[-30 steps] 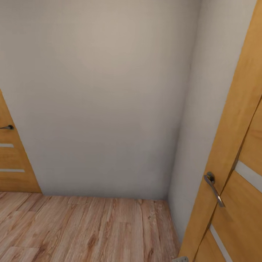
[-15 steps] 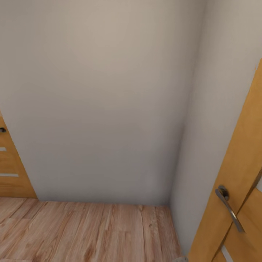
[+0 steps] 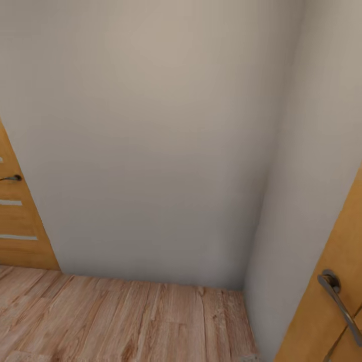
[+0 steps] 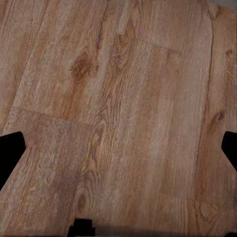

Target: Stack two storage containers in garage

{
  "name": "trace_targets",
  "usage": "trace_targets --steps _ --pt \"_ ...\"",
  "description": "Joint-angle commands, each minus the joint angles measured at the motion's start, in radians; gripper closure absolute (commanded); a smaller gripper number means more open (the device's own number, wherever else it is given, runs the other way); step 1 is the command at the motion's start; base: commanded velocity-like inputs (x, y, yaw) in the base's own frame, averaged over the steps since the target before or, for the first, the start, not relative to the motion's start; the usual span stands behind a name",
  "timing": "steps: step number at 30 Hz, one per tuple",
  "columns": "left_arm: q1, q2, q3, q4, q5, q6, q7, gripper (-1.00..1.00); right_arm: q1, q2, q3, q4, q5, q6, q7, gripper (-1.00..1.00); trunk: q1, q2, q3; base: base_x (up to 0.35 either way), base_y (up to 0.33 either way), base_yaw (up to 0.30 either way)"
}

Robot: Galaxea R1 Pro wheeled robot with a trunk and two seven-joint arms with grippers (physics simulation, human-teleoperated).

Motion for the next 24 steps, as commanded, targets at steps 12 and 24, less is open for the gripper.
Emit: trace_targets --steps 12,24 --pt "-0.001 0.0 0.008 0.002 0.008 -0.001 -0.01 -1.0 0.0 0.0 -0.007 0.0 0.008 -0.003 0.003 -1.0 0.0 -0.001 -0.002 0.0 0.0 0.252" --pt "-0.001 0.0 0.008 0.002 0.008 -0.001 -0.01 -1.0 -0.001 0.0 -0.007 0.0 0.008 -0.003 0.003 -1.0 0.0 -0.001 -0.002 0.016 0.0 0.253"
